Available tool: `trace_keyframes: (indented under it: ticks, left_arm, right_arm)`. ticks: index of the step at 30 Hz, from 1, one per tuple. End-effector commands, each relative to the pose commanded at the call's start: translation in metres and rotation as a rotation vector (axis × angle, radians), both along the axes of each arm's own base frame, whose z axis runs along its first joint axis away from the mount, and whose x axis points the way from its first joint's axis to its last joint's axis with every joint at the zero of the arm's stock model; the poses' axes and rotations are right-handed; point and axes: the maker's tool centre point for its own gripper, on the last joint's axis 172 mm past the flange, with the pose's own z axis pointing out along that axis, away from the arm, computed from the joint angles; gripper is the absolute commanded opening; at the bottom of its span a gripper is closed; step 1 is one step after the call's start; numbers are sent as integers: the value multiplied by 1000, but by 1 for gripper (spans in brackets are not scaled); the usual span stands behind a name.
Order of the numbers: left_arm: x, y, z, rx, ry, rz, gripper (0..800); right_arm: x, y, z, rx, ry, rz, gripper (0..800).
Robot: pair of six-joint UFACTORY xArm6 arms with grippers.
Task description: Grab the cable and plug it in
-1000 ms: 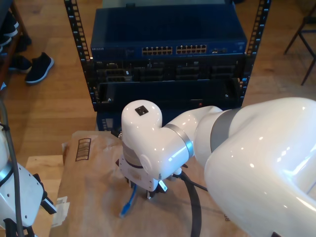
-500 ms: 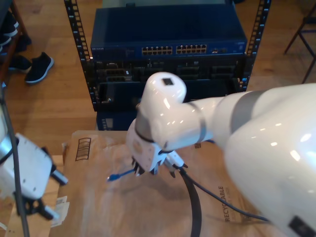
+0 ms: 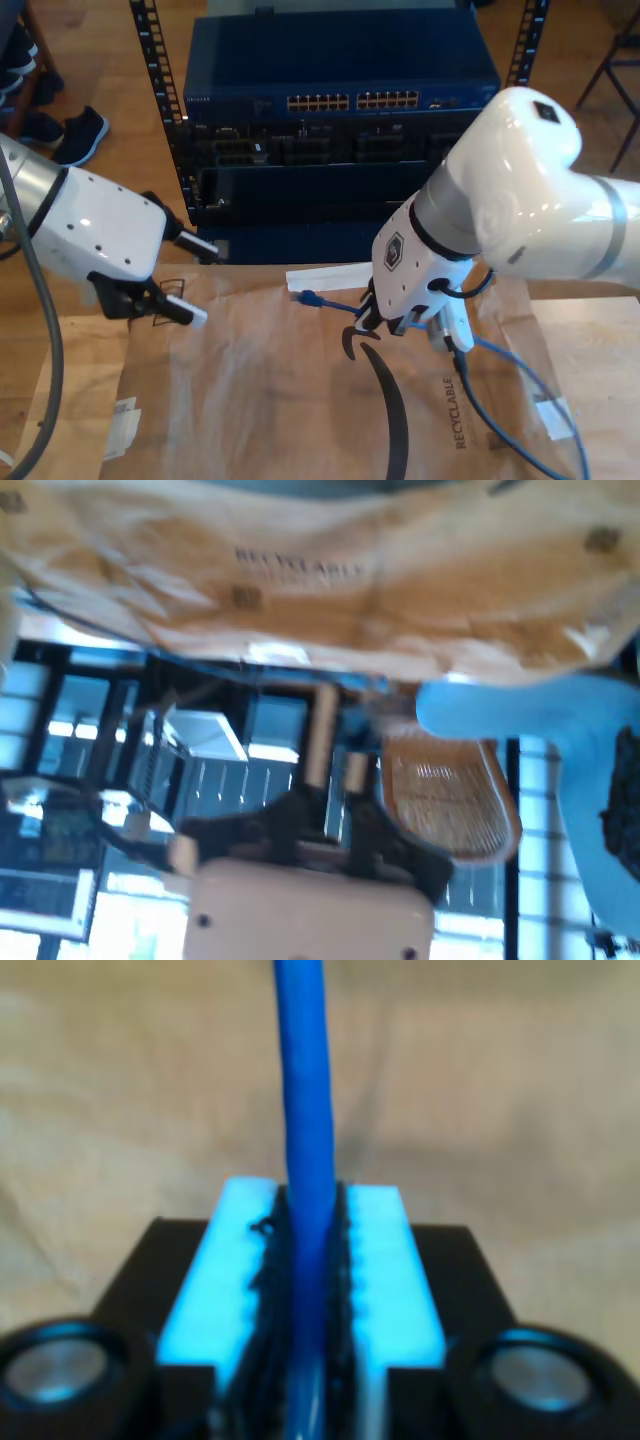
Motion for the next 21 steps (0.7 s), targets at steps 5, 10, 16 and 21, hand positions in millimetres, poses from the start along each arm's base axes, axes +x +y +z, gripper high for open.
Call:
trace_keyframes:
  ticks: [5, 10, 16, 21]
  left_arm:
    - [-6, -15, 20, -80, -9, -31, 797]
    - [-16, -30, 37, -166, -5, -65, 774]
    - [-15, -34, 40, -191, 28, -41, 714]
    - [-11, -37, 46, -215, 56, -9, 709]
  right_arm:
    - [6, 12, 16, 55, 2, -24, 1]
    - [0, 23, 29, 105, 32, -25, 1]
    - [-4, 28, 45, 141, 26, -26, 1]
    - [-13, 35, 59, 164, 47, -2, 1]
